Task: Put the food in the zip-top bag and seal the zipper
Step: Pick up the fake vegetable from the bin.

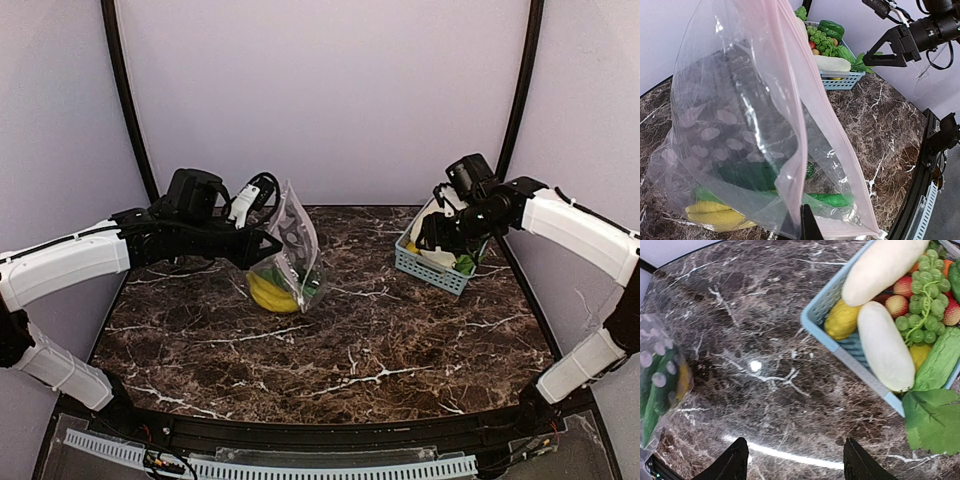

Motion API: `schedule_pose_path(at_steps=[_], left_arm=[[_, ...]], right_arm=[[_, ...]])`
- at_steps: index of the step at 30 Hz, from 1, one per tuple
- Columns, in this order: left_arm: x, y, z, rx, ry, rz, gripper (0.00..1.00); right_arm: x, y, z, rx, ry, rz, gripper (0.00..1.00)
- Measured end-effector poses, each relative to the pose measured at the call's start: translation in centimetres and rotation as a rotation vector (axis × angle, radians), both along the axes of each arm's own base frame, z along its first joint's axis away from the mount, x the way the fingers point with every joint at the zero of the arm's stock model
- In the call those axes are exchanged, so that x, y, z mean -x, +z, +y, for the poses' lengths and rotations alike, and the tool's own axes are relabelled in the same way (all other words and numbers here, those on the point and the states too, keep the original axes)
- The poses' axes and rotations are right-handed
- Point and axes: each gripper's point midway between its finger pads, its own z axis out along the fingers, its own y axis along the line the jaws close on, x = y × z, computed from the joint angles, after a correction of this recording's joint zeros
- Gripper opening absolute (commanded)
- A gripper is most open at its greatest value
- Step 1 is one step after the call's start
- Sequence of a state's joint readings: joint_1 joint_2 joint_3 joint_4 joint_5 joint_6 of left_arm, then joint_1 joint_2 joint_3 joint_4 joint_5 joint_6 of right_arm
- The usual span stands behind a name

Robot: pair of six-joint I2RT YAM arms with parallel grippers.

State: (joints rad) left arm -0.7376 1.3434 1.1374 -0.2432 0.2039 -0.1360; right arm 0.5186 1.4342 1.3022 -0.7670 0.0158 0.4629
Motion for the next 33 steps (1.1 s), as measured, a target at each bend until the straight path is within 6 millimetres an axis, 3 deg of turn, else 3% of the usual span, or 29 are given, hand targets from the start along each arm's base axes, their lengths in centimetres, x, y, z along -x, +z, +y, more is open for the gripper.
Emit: schedule_pose_path(at_steps=[5,9,18,33], left_arm=[[0.2,0.0,-0.2,0.008,-0.011,0.011,0.01],[0.3,0.0,-0.3,0.011,-0.016,0.014,0.01],[0.5,0.0,-0.4,0.016,-0.027,0.021,0.01],[0.6,0.0,-0.5,0.025,-0.031,0.031,0.01]], right_arm=[[-2.5,-3.0,-3.4,0.063,-0.074,0.06,0.7],[-3.9,-4.7,-4.6,0.098,-0.088,0.098,0.73],[-5.7,-5.8,-5.8,0.144,-0.084,0.107,0.82],[-6.8,-8.9,-7.6,0.239,-0.077,0.156,0.76]])
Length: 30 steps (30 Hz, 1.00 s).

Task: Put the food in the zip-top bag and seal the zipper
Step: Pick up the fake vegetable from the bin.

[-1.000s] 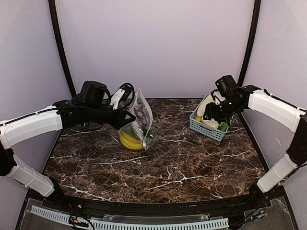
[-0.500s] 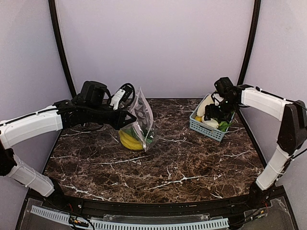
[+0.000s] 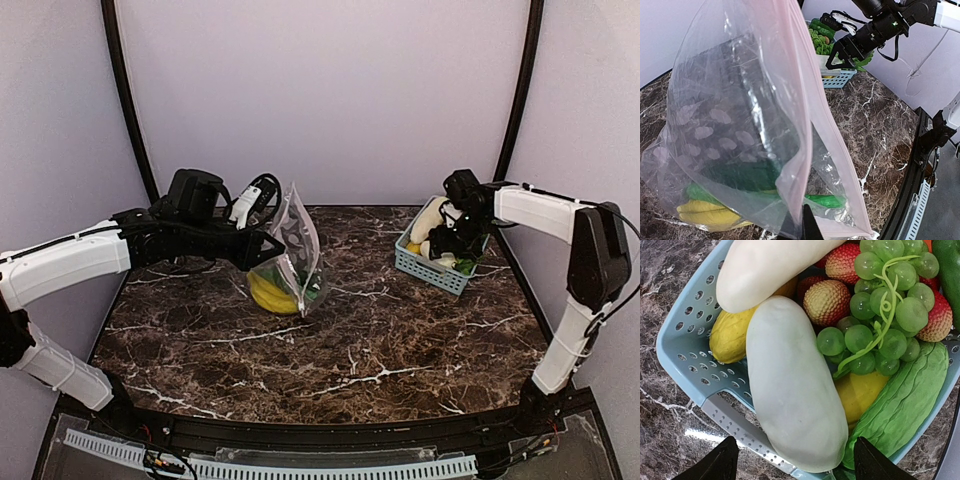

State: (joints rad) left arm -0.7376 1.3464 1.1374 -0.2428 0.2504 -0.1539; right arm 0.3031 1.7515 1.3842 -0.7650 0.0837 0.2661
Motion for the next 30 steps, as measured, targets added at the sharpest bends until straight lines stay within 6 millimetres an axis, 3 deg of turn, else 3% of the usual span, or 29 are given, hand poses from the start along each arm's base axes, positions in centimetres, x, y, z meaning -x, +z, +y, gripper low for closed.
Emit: schedule_pose_path(at_steps=[16,30], left_arm=[[0.0,-0.1,0.0,0.0,0.0,0.003,0.01],[0.0,-0.3,-0.1,-0.001,0.0,0.014,0.01]], right_arm=[[-0.7,-1.0,-0.5,0.041,0.013,0.013,0.74],[-1.8,-2.1,-0.6,0.05,0.03,0.009,0.57]])
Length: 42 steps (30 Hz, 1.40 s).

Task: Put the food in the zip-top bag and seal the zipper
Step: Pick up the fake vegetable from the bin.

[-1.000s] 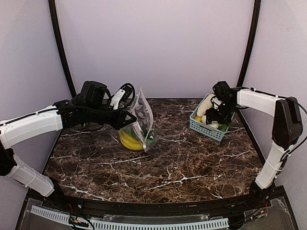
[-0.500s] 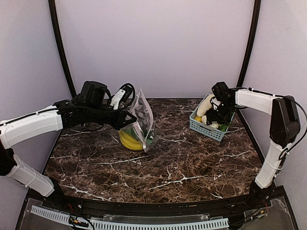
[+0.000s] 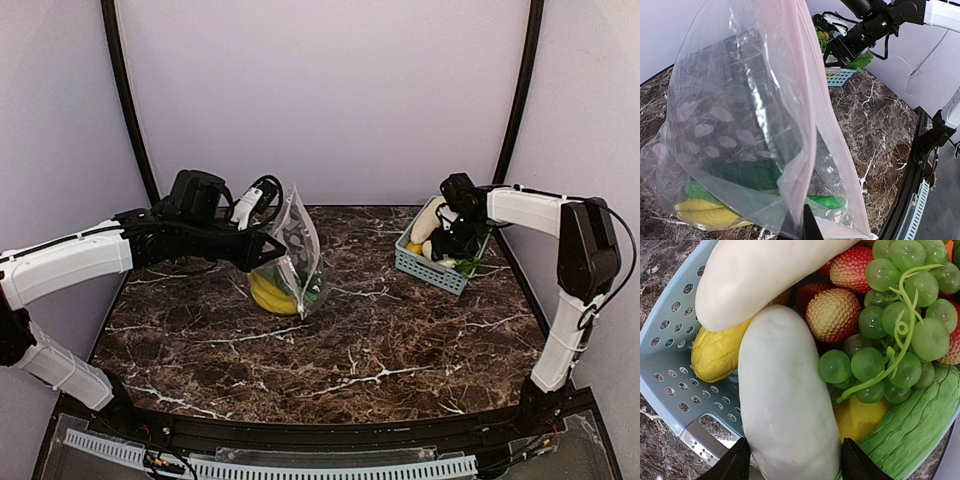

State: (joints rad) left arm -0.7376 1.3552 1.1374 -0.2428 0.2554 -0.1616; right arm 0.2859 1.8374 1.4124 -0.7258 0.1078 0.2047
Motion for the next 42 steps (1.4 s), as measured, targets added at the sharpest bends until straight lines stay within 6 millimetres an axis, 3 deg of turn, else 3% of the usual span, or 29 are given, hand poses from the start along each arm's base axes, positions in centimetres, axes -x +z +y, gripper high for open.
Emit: schedule_pose_path(at_steps=[19,38,42], left_arm=[[0.2,-0.2,-0.2,0.003,-0.013,0.01,0.01],[0.2,-0.2,-0.2,0.003,-0.014,0.012,0.01],[0.2,-0.2,-0.2,0.004,-0.013,0.012,0.01]], right_arm=[[-0.1,0.5,0.6,-0.025,0.038,-0.013,0.47],[1.3,8.1,1.8,-0.15,0.092,-0.155,0.47],[1.7,8.7,1.8,-0.158,0.096,-0.165,0.47]])
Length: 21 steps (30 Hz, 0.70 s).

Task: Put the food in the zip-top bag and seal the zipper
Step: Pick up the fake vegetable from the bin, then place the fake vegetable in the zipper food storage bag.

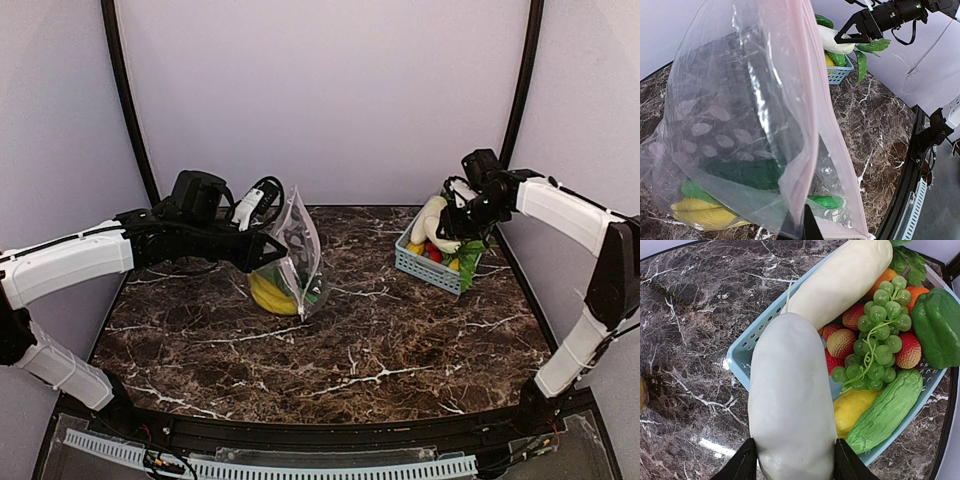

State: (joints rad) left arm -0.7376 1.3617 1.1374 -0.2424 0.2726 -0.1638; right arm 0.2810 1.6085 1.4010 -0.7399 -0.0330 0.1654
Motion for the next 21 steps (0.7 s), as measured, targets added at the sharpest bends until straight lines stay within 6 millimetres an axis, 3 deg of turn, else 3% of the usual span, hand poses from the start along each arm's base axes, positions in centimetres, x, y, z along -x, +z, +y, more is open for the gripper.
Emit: schedule_pose_path(at_steps=[6,12,21], left_arm=[[0.0,0.0,0.0,0.0,0.001,0.002,0.01],[0.2,0.0,-0.2,0.008,-0.01,0.009,0.01],[1.7,-0.4,-1.3,0.008,-0.065,0.015,0.01]], right_arm=[[1.2,-0.2,0.2,-0.019,0.012,0.028,0.47],[3.5,3.1,1.6,-0.12,0.046,0.006,0.46],[11.4,9.8,8.7,-0.352,0.229,-0.022,0.45]])
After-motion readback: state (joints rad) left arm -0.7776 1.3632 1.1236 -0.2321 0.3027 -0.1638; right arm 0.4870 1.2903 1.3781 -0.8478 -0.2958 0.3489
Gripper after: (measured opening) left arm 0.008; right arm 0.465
